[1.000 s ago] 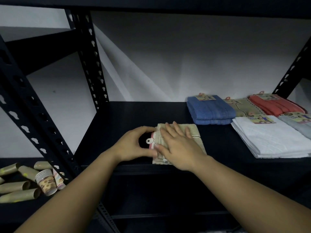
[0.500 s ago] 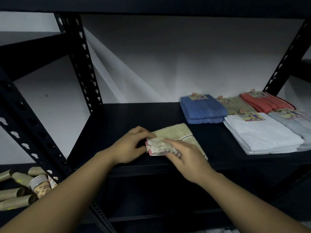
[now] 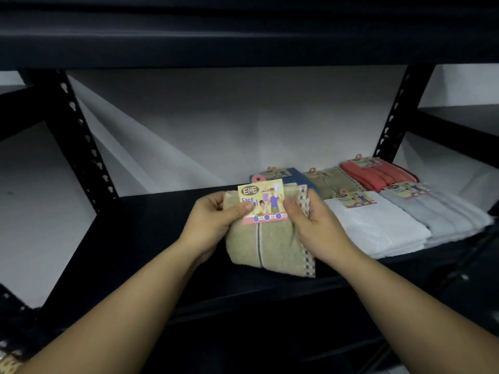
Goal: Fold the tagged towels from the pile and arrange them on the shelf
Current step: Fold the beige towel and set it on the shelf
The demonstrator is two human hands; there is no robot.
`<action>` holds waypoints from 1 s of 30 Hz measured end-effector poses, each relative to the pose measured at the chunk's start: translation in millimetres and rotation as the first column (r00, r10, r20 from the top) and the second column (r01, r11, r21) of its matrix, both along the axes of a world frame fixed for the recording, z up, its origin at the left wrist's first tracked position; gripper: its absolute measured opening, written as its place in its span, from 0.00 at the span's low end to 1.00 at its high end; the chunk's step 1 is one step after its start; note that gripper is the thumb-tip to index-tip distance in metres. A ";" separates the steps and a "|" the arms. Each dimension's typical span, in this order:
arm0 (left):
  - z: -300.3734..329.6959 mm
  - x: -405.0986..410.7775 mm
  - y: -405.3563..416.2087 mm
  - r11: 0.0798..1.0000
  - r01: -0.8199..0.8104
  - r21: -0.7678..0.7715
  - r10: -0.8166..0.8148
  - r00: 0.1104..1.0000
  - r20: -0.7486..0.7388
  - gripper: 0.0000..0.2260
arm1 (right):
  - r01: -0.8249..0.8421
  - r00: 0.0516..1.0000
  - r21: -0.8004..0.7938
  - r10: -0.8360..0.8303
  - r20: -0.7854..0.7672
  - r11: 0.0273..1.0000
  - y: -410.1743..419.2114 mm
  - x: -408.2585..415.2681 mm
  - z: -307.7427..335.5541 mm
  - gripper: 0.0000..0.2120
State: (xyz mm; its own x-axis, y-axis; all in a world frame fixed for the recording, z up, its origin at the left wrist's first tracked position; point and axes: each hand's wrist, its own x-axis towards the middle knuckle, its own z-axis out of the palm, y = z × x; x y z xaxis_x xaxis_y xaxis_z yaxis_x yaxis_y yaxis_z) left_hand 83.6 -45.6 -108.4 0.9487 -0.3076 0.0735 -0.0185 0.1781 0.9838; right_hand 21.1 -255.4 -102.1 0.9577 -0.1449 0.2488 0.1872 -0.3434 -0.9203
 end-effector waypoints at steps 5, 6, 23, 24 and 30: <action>20.8 14.5 -63.8 0.988 -0.122 -0.090 0.113 0.988 -0.106 0.16 | -0.004 1.000 0.234 0.006 -0.008 0.972 -54.7 17.6 12.0 0.22; 22.5 17.9 -75.6 0.988 -0.134 -0.081 0.126 0.988 -0.094 0.16 | 0.001 1.000 0.234 0.001 -0.007 0.972 -66.0 22.6 11.6 0.19; 27.7 125.5 -216.1 0.910 -0.095 0.403 0.140 0.986 -0.085 0.13 | 0.097 0.955 -0.028 -0.101 -0.279 0.995 -225.2 147.4 27.7 0.26; 28.6 131.0 -221.3 0.910 -0.085 0.405 0.138 0.985 -0.104 0.11 | 0.142 0.957 -0.071 -0.155 -0.246 0.987 -227.2 154.2 30.8 0.27; 27.3 158.4 -241.0 0.905 -0.058 0.422 0.176 0.953 -0.247 0.08 | 0.181 0.933 -0.338 -0.270 -0.237 0.924 -242.6 182.8 34.2 0.19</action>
State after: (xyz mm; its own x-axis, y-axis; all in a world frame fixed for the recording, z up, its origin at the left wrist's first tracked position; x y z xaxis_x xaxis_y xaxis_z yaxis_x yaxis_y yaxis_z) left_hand 242.1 -286.6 -81.1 0.9437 -0.1399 -0.2997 0.2647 -0.2239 0.9380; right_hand 204.0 -498.0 -67.9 0.9447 -0.3242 0.0490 -0.1725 -0.6185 -0.7666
